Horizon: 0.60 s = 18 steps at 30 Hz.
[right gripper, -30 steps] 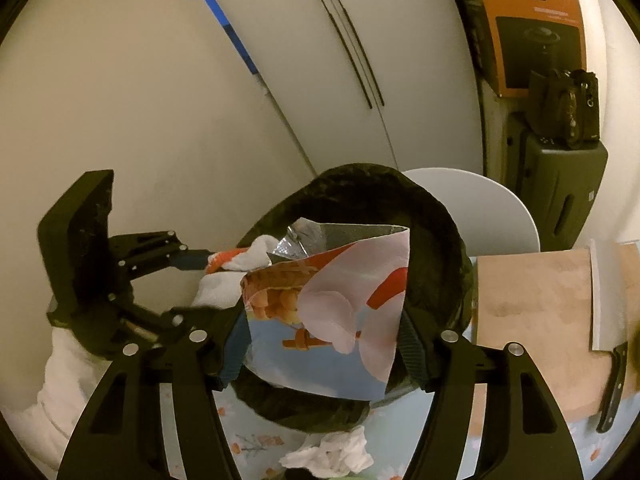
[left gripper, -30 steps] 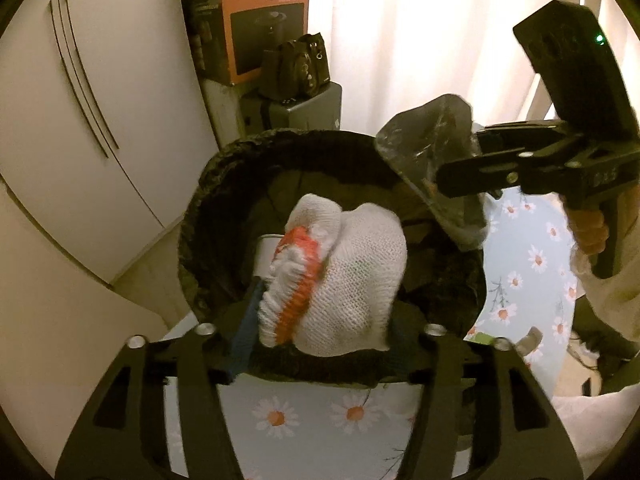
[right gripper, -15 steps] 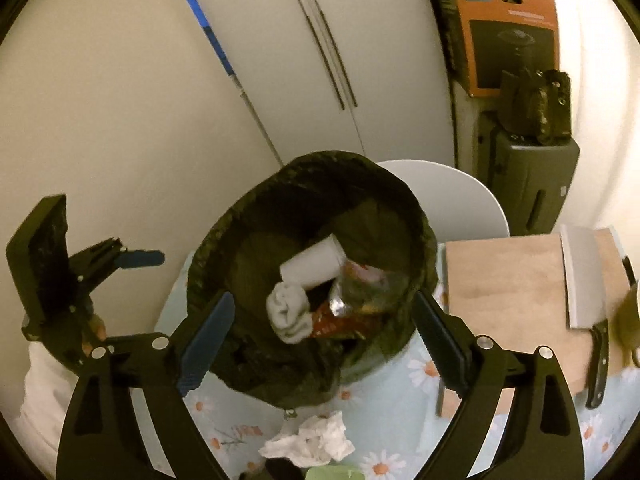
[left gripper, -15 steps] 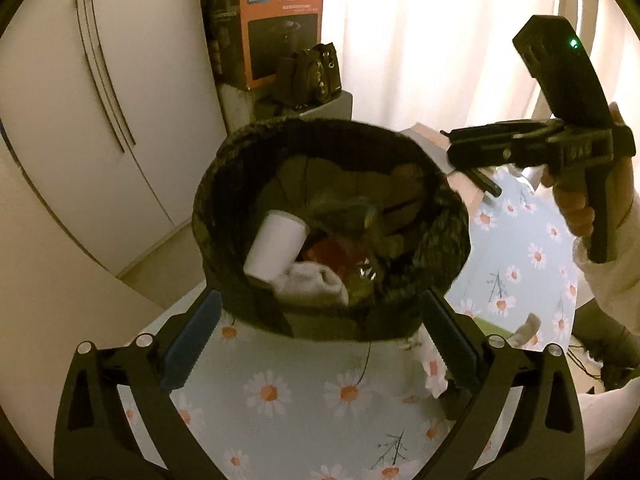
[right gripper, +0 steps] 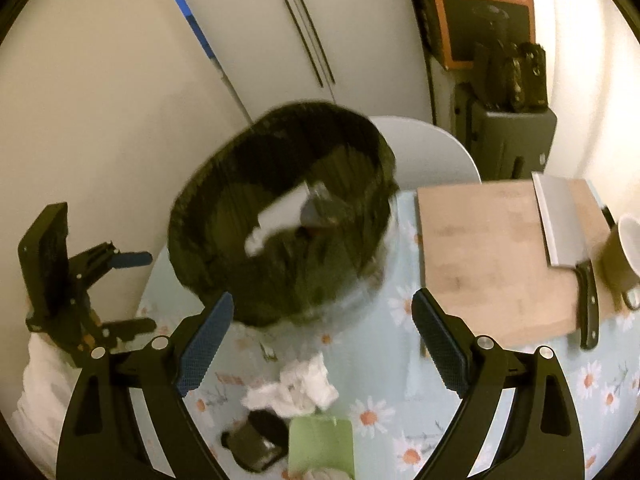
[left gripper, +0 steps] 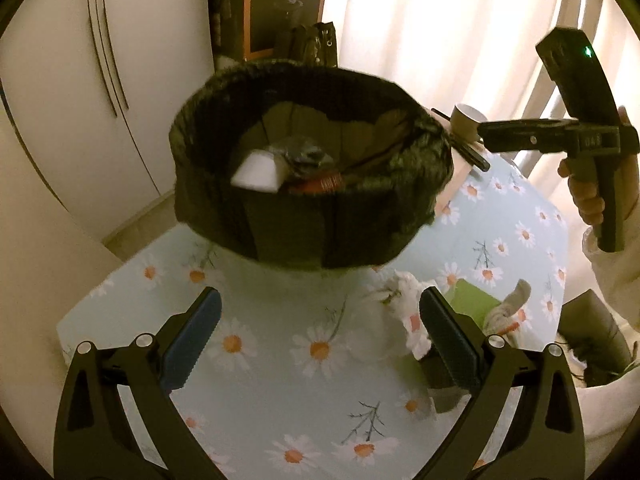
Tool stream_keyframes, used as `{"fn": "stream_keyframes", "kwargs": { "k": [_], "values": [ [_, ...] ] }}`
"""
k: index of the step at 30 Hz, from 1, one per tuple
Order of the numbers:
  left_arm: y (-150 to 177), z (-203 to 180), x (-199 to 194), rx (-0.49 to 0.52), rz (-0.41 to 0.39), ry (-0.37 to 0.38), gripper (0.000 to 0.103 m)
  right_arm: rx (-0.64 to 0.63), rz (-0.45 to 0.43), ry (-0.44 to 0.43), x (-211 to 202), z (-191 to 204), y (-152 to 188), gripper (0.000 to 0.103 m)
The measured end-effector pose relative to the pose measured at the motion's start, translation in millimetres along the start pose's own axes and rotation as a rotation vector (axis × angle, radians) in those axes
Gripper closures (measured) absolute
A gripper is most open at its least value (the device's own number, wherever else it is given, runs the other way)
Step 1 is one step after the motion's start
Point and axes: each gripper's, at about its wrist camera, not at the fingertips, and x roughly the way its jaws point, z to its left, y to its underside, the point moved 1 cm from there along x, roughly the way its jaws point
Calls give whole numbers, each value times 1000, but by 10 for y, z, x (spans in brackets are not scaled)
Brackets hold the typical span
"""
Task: Collect trash
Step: 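Move both tools back toward the remaining trash on the table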
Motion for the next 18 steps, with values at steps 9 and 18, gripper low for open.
{"fn": "stream_keyframes", "kwargs": {
  "k": [9,18],
  "values": [
    [318,-65,120,-12,56,8,6,14,79,57,37,-126,442,17],
    [640,-160,202,-25,98,11,6,80,147,71,91,-282,952,17]
  ]
}}
